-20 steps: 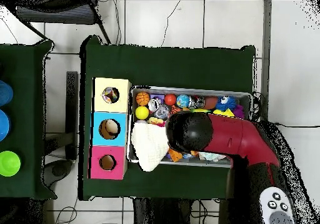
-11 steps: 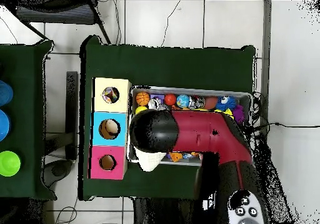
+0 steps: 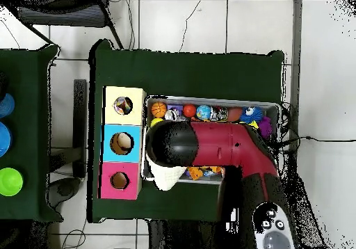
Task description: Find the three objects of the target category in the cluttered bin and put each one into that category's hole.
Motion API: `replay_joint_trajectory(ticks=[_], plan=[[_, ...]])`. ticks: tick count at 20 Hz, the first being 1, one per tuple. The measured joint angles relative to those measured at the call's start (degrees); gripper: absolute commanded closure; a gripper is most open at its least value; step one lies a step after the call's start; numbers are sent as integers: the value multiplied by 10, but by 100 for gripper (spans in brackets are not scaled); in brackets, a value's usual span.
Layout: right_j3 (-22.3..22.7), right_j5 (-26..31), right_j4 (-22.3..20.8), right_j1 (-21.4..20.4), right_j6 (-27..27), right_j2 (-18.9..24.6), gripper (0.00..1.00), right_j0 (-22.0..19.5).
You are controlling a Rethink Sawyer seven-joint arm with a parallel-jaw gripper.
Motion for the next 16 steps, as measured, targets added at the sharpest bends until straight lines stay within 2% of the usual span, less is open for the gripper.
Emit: replay_joint_trajectory(ticks=[8,16], plan=[[3,-65,-30,52,0,0,0,-49],[2,-95,-69,116,0,2,0,-103]])
